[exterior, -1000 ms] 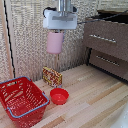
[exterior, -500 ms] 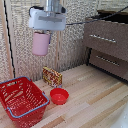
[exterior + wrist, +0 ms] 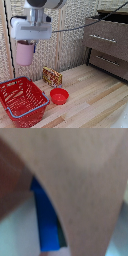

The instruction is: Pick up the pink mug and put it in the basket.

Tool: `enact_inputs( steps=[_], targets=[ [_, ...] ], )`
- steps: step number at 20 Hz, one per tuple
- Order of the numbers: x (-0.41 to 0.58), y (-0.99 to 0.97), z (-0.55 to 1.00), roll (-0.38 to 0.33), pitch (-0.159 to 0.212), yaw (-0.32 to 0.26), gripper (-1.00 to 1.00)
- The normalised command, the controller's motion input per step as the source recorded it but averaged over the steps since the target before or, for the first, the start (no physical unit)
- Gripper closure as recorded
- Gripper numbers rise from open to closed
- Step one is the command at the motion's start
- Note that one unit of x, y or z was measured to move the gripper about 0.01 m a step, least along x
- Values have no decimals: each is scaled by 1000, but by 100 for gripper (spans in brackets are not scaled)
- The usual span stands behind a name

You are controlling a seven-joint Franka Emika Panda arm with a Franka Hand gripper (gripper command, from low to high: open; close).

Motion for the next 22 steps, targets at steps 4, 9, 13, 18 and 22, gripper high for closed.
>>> enact_inputs(
  steps=[4,9,13,18,22],
  targets=[
    [7,584,-599,-296,65,11,100],
    [8,459,-643,-246,-2,16,100],
    [29,330,-493,-128,-38,6,100],
    [20,73,-480,-89,-56,10,100],
    [64,-5,-404,-82,-80,4,100]
  ],
)
